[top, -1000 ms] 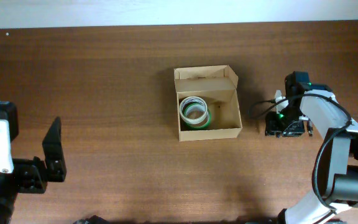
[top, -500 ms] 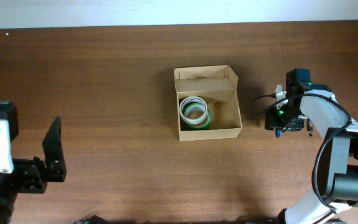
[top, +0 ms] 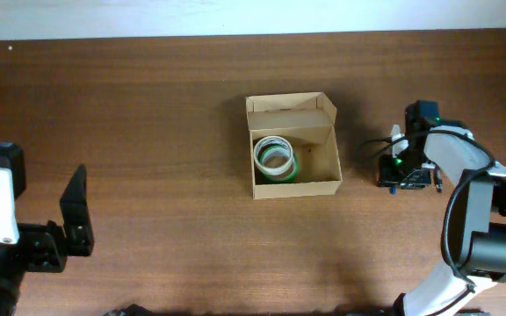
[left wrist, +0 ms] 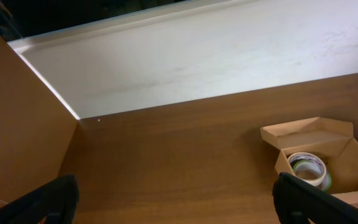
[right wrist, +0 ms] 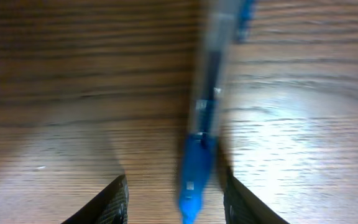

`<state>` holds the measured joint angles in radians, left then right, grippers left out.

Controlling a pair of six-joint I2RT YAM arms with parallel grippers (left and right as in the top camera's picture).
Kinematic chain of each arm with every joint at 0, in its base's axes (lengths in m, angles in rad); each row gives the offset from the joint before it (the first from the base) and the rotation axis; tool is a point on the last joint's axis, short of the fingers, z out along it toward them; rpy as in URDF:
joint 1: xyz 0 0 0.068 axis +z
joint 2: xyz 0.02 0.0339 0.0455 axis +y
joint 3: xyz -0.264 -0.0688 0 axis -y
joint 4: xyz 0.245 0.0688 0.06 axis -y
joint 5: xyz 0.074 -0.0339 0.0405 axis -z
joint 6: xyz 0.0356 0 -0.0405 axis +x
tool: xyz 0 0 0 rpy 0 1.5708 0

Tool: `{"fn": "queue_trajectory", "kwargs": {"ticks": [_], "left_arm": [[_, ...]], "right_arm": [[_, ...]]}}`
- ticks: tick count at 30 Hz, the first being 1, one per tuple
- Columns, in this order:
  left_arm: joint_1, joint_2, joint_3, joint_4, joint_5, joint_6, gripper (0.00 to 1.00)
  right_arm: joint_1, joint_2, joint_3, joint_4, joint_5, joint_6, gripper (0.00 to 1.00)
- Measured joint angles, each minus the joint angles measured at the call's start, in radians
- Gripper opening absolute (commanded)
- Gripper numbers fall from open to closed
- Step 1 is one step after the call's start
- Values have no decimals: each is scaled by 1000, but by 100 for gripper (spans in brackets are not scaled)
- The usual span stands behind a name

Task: Pack container
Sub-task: 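Move the right gripper back over the blue clear pen, then lower and close the right gripper on the blue pen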

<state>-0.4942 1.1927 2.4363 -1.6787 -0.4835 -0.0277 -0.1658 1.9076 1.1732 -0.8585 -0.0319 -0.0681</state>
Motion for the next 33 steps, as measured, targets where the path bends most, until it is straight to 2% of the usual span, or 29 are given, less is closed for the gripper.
{"fn": "queue_trajectory", "kwargs": {"ticks": [10, 28, 33], "left_arm": [[0, 0, 0, 18, 0, 0, 99], [0, 0, 0, 37, 0, 0, 99], [0, 0, 0, 37, 0, 0, 99]], "right_arm": [[-105, 0, 0, 11, -6, 0, 47], [-28, 0, 0, 50, -8, -4, 47], [-27, 0, 0, 62, -5, -21, 38]]}}
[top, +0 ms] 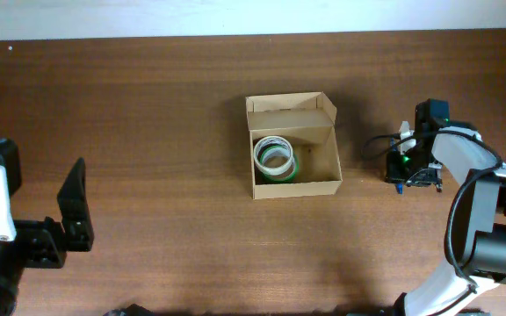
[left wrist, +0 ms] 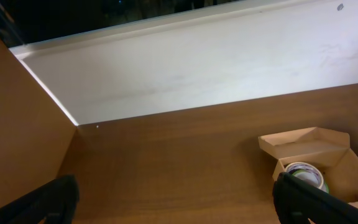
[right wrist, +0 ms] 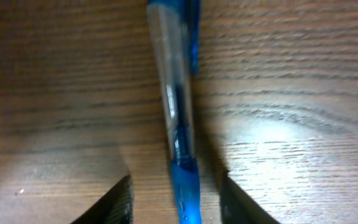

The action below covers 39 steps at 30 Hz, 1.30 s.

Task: Pack container
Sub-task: 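Lower and close the right gripper on the blue pen, then lift the blue pen and carry it over the box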

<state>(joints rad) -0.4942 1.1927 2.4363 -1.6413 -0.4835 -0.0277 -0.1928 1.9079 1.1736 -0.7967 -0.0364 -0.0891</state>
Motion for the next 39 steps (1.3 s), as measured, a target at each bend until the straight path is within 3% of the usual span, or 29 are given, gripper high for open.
{"fn": "queue_trajectory", "kwargs": {"ticks": [5, 10, 13, 16, 26, 32, 39], "left_arm": [[0, 0, 0, 0, 0, 0, 99], [0, 0, 0, 0, 0, 0, 99], [0, 0, 0, 0, 0, 0, 99], [0, 0, 0, 0, 0, 0, 99], [0, 0, 0, 0, 0, 0, 99], [0, 0, 0, 0, 0, 0, 99], [0, 0, 0, 0, 0, 0, 99]], "right_arm": [[0, 0, 0, 21, 1, -2, 36], [0, 1, 0, 41, 0, -10, 27], [0, 1, 0, 47, -6, -16, 12], [0, 1, 0, 49, -12, -16, 4], [0, 1, 4, 36, -14, 0, 4], [3, 11, 61, -146, -37, 45, 4], [26, -27, 261, -326, -86, 63, 4]]}}
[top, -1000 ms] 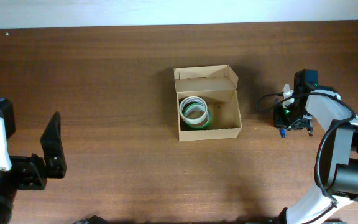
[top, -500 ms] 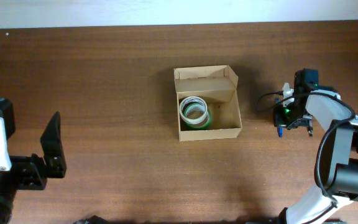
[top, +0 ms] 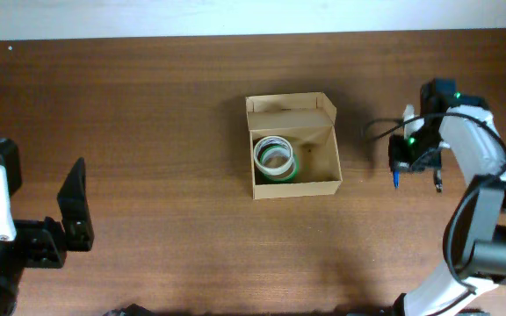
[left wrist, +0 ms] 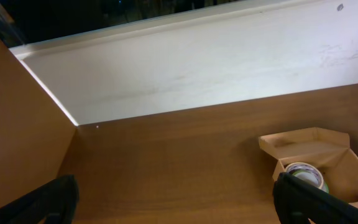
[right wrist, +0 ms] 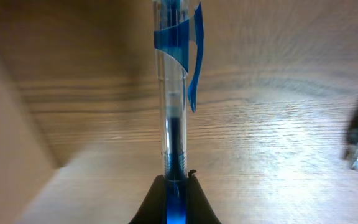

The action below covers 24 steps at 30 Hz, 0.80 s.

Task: Pack container
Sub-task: 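Lift the blue pen and carry it over the box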

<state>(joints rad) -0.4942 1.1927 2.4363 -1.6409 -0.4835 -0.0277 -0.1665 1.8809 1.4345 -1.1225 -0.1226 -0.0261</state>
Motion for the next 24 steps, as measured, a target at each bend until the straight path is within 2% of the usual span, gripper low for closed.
{"fn": "queue_trajectory", "kwargs": {"ticks": [5, 14, 24], "left_arm": [[0, 0, 0, 0, 0, 0, 99], [0, 0, 0, 1, 0, 0, 99], [0, 0, 0, 3, 0, 0, 99]], "right_arm": [[38, -101, 141, -66, -24, 29, 4], [166, -206, 338, -134, -56, 289, 4], [384, -250, 367, -131, -85, 552, 4]]}}
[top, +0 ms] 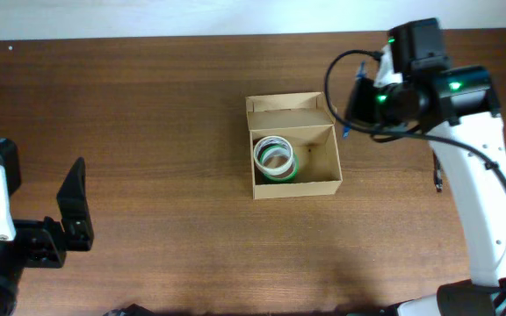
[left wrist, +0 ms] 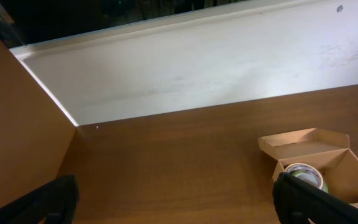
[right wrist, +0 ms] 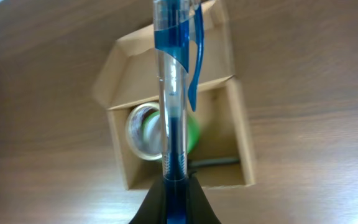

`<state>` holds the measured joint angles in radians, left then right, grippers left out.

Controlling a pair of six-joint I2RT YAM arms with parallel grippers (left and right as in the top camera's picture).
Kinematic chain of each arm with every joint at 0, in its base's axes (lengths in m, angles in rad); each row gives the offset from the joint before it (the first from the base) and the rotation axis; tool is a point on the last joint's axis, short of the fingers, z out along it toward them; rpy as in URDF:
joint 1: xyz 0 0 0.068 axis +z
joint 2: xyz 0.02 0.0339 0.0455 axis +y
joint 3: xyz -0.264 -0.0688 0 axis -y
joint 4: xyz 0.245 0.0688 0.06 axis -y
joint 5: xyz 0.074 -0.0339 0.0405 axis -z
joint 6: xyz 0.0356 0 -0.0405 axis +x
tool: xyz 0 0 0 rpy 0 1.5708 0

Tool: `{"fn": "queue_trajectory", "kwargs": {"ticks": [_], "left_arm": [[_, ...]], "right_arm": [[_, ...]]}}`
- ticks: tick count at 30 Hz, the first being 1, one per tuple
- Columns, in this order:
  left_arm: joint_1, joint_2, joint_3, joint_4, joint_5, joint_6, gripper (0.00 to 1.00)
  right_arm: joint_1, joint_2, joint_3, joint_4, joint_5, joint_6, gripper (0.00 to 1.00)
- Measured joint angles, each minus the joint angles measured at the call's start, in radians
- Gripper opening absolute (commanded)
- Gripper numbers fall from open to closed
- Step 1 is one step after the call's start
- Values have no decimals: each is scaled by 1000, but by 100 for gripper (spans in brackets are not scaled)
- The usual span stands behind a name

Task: Pack container
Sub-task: 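Lift the blue pen and carry it over the box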

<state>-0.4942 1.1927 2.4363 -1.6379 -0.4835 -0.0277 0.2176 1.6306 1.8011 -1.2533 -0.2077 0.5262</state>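
An open cardboard box (top: 336,167) stands mid-table with rolls of tape (top: 275,158) in its left half. The right wrist view looks down on the box (right wrist: 244,149), the tape (right wrist: 143,130) and a dark stick-like item (right wrist: 215,162) inside. My right gripper (right wrist: 175,190) is shut on a clear blue pen (right wrist: 173,87), held high over the box. Overhead, that gripper (top: 356,104) hangs by the box's right rear corner, the pen's tip (top: 344,132) pointing down. My left gripper (top: 73,211) stays open far left, with nothing between its fingers (left wrist: 48,199).
A small dark object (top: 437,180) lies on the table to the right of the box. The box's rear flap (top: 288,104) stands folded up. A white wall (left wrist: 197,68) runs along the table's far edge in the left wrist view.
My right gripper, still shut on the pen, was low over the table right of the box. It is now higher and further left, by the box's right rear corner. The left arm has not moved.
First my right gripper stood open astride the blue pen lying on the table right of the box, and stayed so a second later. Then it was shut on the pen, just above the wood. Now it holds the pen high over the box.
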Motion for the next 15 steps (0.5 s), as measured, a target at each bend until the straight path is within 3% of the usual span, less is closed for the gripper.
{"fn": "queue_trajectory", "kwargs": {"ticks": [15], "left_arm": [[0, 0, 0, 0, 1, 0, 99]], "right_arm": [[205, 0, 0, 95, 98, 454, 3]]}}
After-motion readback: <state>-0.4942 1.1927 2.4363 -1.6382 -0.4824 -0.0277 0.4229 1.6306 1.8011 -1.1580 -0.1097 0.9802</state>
